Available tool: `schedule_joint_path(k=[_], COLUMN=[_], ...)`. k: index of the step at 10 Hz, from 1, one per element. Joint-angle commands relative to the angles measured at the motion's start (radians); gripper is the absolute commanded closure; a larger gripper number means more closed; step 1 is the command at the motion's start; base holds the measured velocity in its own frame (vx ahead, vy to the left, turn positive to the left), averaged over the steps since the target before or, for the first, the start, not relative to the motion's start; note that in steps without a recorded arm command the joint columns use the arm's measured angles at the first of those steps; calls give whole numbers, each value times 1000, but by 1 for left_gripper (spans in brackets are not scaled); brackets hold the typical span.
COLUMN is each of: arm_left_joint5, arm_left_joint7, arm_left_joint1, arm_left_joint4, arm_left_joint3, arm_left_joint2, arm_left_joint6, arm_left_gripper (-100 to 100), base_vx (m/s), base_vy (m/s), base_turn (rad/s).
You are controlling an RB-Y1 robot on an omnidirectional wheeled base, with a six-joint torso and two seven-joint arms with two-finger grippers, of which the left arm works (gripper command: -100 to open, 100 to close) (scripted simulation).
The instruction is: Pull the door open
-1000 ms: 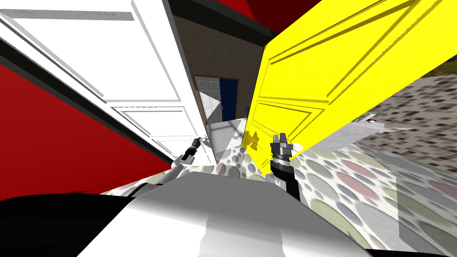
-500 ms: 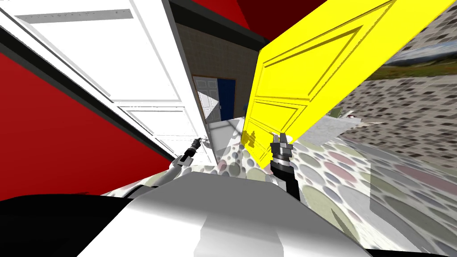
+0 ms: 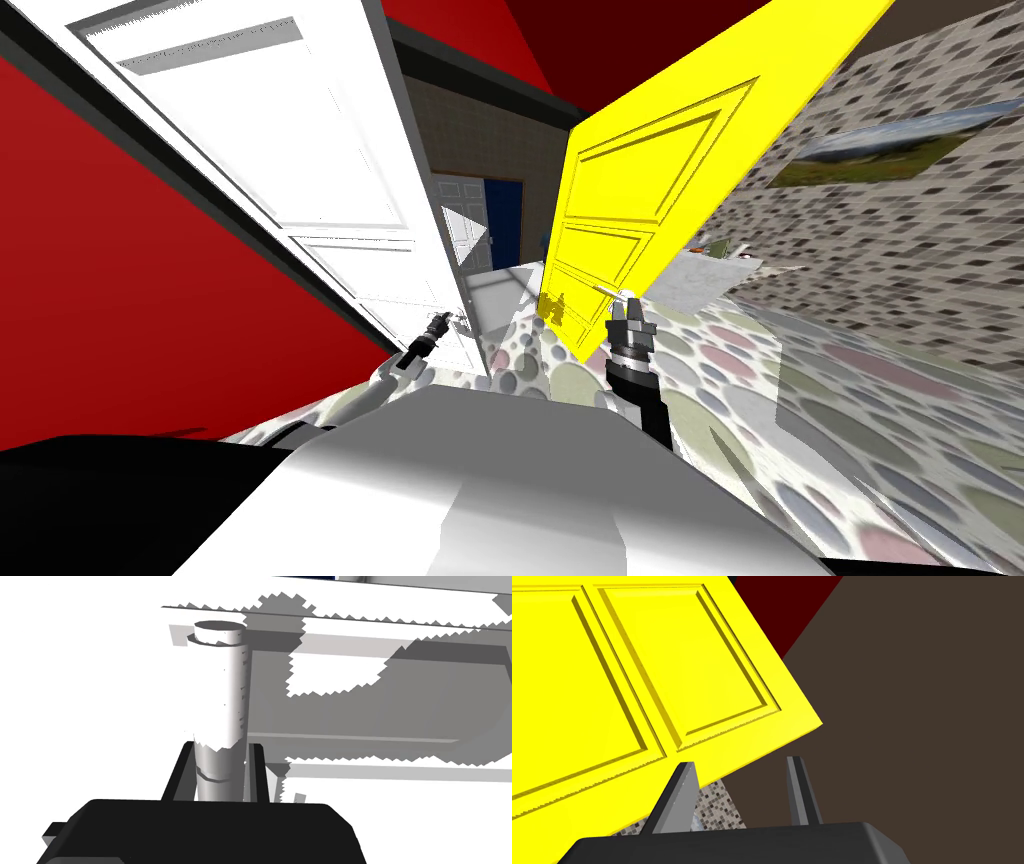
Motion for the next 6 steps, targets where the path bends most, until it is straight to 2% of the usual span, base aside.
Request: schedule_joint_path(k=[1, 2, 6], arm_left_joint5=[0, -1, 0], arm_left_joint7=[0, 18, 62], arm_left_joint1=[0, 19, 63], arm_left_joint4=[0, -2, -12], arm_left_joint3=[0, -16, -45], arm_left_joint2=[0, 19, 77], arm_left_joint6=[0, -26, -100], arm_left_gripper=[100, 100, 100], base_vx=[-99, -129, -217], base_vy=[36, 46, 99], base_turn=[-23, -130, -141])
